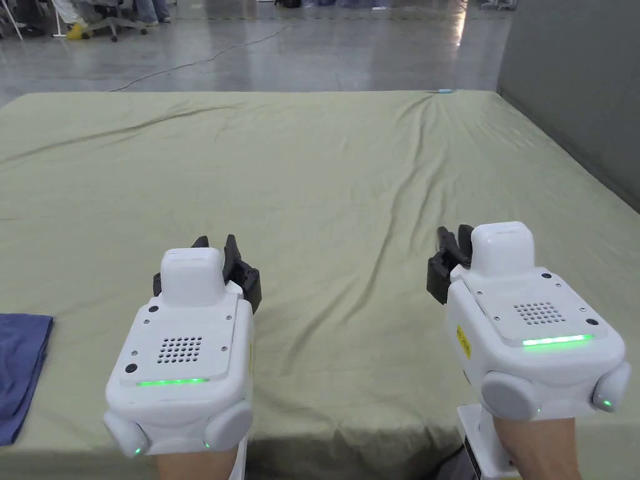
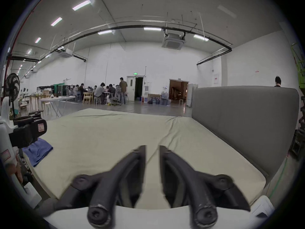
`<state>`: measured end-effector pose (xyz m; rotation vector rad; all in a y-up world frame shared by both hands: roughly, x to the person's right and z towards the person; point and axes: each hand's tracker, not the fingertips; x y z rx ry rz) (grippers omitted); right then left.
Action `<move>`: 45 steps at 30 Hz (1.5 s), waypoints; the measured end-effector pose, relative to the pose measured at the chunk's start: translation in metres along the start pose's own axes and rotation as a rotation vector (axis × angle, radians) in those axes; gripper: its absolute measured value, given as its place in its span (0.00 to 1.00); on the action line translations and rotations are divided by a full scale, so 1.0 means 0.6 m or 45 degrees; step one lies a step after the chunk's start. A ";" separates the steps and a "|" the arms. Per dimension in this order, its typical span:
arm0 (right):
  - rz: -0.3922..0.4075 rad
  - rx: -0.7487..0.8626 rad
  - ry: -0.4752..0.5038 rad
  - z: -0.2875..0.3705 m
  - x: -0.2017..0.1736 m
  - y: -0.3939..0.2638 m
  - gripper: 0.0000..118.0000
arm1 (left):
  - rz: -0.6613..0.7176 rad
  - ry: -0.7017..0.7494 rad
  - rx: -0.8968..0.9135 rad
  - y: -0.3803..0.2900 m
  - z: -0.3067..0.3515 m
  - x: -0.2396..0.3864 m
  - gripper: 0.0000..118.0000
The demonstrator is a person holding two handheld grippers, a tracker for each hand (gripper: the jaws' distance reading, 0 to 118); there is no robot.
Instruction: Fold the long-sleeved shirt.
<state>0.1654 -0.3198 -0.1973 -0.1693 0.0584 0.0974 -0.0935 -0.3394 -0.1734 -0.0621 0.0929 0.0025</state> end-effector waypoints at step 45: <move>-0.015 0.054 -0.078 0.005 -0.001 0.002 0.99 | -0.045 0.024 0.085 -0.014 0.003 -0.010 1.00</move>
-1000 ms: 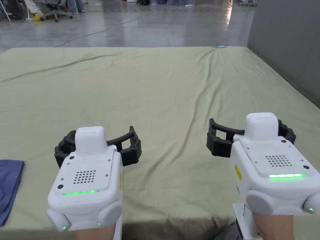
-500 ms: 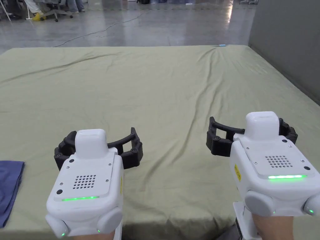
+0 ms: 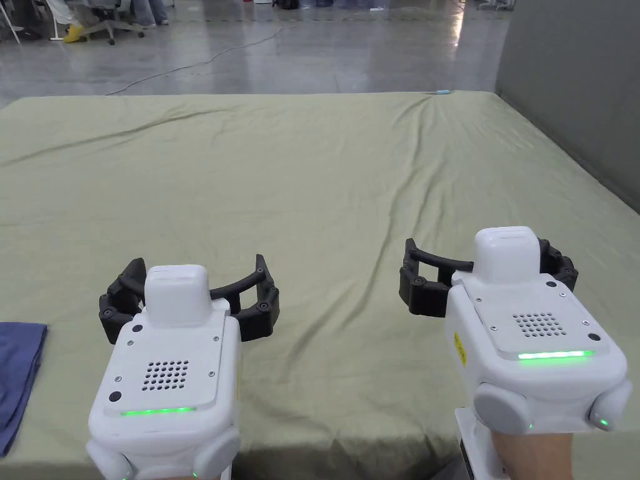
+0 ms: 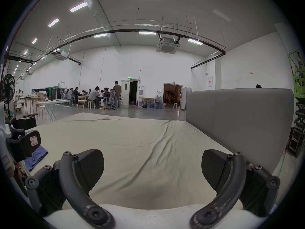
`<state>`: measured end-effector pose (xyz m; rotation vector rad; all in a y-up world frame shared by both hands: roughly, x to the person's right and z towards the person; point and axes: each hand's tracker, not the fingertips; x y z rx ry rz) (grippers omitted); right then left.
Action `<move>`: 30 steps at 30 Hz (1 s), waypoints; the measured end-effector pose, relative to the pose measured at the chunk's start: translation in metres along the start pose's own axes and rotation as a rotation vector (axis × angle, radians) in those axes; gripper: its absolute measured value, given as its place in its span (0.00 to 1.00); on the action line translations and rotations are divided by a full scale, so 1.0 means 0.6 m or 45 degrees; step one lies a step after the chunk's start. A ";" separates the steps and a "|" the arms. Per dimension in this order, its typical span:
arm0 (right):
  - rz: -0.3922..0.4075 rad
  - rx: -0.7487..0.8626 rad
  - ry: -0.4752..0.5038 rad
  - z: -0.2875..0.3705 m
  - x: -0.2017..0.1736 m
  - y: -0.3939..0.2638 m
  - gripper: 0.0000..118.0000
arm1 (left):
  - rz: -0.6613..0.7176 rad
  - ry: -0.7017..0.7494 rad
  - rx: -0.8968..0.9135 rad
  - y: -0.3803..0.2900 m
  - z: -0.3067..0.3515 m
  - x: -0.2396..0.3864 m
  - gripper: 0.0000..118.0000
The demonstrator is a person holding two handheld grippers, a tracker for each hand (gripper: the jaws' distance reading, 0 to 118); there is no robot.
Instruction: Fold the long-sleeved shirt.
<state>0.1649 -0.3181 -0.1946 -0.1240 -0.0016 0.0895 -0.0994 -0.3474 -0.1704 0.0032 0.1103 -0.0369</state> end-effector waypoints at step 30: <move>-0.049 0.001 -0.015 -0.001 0.007 -0.003 0.99 | 0.009 -0.035 -0.037 0.005 -0.002 0.003 1.00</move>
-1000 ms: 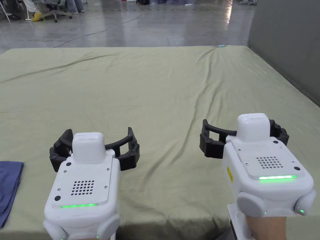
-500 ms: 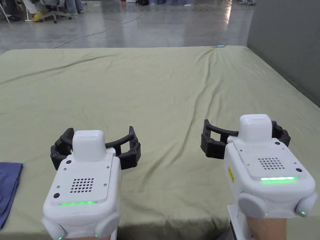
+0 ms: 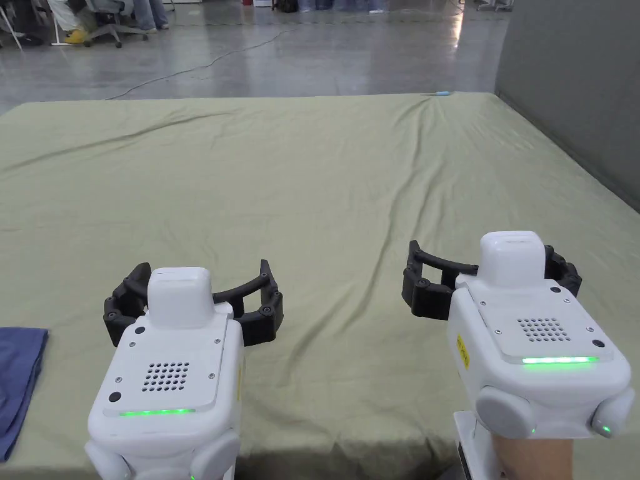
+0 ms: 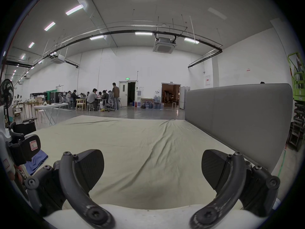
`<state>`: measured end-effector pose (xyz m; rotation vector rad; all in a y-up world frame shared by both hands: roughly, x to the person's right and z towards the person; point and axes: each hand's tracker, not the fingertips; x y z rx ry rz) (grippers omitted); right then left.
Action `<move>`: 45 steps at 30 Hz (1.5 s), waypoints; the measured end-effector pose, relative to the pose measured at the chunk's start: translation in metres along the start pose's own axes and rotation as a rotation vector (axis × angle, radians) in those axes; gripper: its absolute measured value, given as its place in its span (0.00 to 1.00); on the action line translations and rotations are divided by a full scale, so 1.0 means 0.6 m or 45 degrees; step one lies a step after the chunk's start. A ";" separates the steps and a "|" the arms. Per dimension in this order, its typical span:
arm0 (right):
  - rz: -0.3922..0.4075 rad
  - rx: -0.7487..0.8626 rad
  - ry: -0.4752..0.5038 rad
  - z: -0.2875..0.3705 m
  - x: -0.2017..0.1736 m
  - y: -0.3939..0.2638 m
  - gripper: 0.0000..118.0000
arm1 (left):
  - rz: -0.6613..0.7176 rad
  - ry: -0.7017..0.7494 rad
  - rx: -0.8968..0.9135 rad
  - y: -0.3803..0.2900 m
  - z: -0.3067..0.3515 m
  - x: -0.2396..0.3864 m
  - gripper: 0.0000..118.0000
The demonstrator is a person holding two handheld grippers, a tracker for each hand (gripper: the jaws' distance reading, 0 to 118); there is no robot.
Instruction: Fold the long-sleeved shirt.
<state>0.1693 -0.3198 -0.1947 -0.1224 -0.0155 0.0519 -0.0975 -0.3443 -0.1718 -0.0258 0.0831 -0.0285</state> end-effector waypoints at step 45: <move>-0.033 -0.077 0.177 -0.005 -0.008 0.012 0.99 | -0.035 -0.024 -0.036 0.006 -0.005 0.001 1.00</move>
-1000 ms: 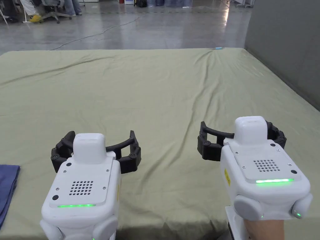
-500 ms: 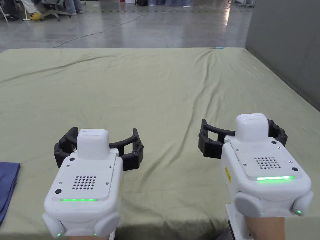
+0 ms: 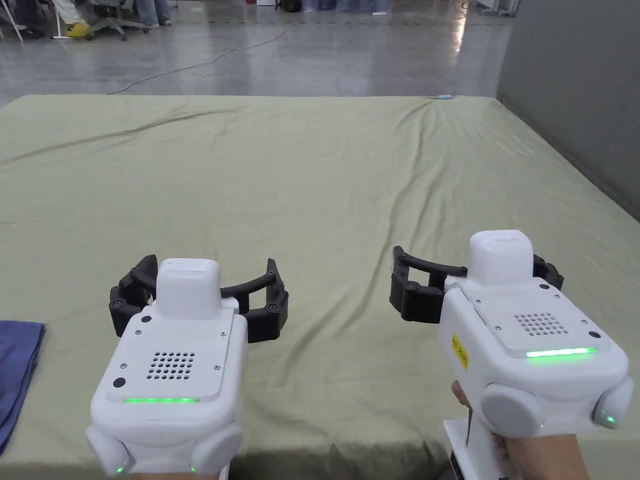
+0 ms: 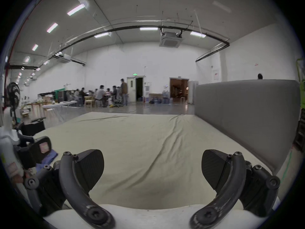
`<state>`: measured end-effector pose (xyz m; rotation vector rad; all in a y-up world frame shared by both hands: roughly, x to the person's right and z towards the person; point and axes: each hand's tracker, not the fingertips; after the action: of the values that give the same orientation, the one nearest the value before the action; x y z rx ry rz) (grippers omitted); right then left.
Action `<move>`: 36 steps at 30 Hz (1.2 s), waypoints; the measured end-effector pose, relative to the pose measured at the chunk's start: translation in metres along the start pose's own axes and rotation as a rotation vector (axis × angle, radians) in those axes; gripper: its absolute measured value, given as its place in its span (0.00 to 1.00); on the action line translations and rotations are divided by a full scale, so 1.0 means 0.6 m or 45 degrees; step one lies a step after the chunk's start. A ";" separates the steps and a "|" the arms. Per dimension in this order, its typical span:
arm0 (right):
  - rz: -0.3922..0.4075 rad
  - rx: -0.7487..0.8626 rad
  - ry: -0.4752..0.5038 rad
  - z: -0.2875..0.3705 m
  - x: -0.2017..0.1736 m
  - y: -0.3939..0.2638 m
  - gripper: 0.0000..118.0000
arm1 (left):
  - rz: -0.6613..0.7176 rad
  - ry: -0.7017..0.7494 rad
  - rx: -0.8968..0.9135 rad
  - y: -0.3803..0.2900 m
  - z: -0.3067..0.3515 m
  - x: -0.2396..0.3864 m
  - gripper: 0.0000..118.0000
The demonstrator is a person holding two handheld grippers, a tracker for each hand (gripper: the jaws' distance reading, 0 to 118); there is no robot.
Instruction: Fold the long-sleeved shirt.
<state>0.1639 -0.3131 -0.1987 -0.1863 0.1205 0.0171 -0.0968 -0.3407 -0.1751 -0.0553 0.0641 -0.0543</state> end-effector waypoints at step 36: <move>-0.049 -0.203 -0.200 0.000 -0.030 0.019 0.99 | -0.002 0.001 -0.044 -0.006 -0.001 0.003 1.00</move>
<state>0.1456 -0.3022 -0.1985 -0.3456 -0.0416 0.0032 -0.0952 -0.3444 -0.1758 -0.0896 0.0661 -0.0547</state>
